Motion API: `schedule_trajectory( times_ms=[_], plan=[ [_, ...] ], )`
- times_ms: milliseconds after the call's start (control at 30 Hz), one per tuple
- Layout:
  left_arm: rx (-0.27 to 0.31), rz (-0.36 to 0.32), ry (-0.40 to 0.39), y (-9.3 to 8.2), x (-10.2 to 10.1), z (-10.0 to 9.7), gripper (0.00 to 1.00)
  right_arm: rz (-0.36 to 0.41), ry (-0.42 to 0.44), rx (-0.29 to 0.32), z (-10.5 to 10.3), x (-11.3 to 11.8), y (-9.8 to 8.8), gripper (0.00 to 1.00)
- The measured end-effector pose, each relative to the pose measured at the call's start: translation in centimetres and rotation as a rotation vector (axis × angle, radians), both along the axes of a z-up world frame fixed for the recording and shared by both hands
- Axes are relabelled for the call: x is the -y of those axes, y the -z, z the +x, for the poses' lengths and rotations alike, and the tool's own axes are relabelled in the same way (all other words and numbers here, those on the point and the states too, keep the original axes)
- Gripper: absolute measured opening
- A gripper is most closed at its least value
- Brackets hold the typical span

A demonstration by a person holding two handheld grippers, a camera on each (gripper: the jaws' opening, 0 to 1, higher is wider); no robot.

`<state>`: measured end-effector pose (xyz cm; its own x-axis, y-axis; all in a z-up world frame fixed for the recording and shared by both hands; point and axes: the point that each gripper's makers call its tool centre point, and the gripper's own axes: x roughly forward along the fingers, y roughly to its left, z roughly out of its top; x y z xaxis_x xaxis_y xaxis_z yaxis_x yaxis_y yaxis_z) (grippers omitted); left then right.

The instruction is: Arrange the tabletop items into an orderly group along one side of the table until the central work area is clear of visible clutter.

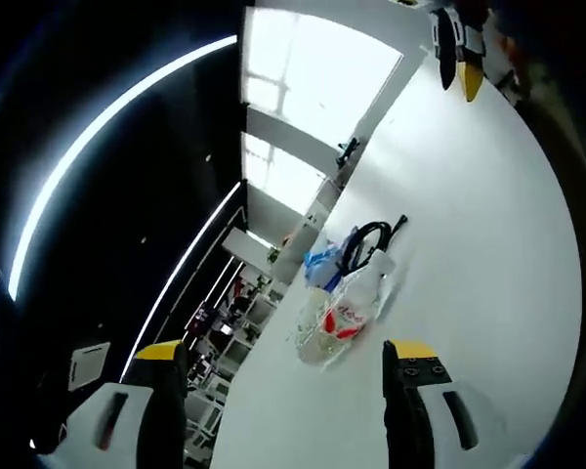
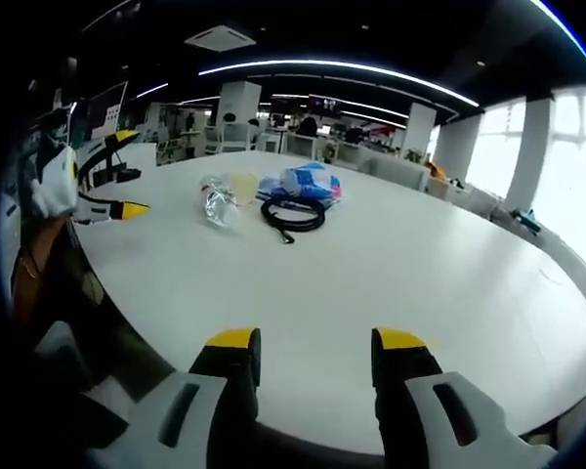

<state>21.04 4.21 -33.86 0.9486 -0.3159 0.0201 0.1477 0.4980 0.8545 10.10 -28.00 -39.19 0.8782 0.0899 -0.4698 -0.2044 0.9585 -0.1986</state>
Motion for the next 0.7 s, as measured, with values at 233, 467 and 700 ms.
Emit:
schedule_trajectory(
  times_ms=[233, 467, 700],
  plan=[
    [0.025, 0.068, 0.014, 0.2, 1.0, 0.4, 0.82, 0.0, -0.007, -0.002, 0.0, -0.3, 0.1, 0.43],
    [0.024, 0.092, 0.019, 0.4, 1.2, 0.7, 0.82, -0.006, 0.002, -0.015, -0.1, 0.0, 0.5, 0.43],
    [0.031, 0.12, 0.029, 0.4, 1.6, 0.9, 0.82, 0.0, 0.004, -0.011, -0.1, 0.0, 0.5, 0.43]
  ],
)
